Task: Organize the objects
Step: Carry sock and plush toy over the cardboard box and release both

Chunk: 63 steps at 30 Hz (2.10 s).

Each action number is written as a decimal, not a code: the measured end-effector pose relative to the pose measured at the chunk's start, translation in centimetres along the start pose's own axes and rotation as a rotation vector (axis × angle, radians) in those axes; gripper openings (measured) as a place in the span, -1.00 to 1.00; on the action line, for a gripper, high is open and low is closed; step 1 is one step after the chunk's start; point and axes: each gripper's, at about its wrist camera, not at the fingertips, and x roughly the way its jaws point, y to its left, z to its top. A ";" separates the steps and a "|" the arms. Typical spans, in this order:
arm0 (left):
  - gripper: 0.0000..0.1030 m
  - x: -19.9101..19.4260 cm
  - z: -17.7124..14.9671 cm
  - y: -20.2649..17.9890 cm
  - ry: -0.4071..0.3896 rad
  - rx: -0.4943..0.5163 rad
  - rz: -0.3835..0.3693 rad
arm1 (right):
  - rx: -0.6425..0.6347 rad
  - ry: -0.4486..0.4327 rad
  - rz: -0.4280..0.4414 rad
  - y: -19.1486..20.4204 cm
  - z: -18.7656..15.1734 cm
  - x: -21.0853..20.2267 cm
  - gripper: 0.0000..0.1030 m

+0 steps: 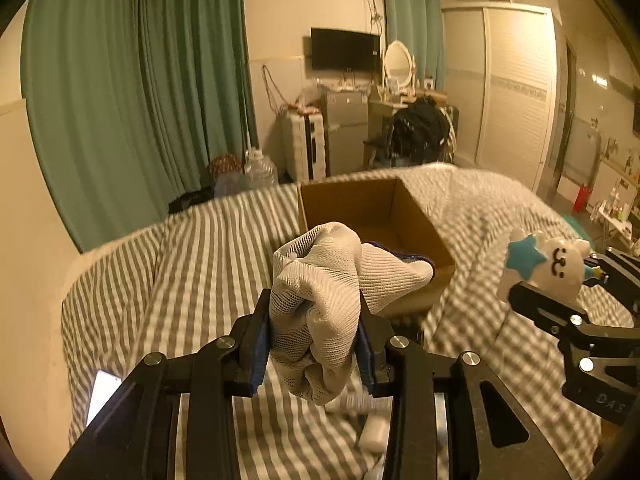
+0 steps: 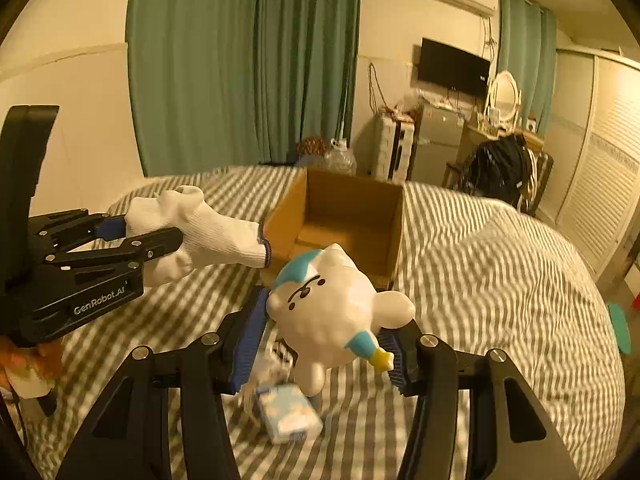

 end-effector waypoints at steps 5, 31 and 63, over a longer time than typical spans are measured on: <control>-0.29 1.4 3.4 0.6 -0.036 0.008 0.018 | 0.004 -0.045 0.013 -1.1 4.0 1.5 0.02; -0.29 21.4 7.5 -2.2 0.094 0.054 -0.073 | 0.161 0.034 0.044 -8.2 15.1 26.4 0.02; 0.84 9.9 1.8 1.5 0.069 -0.050 0.008 | 0.209 -0.061 0.020 -8.7 8.8 8.8 0.51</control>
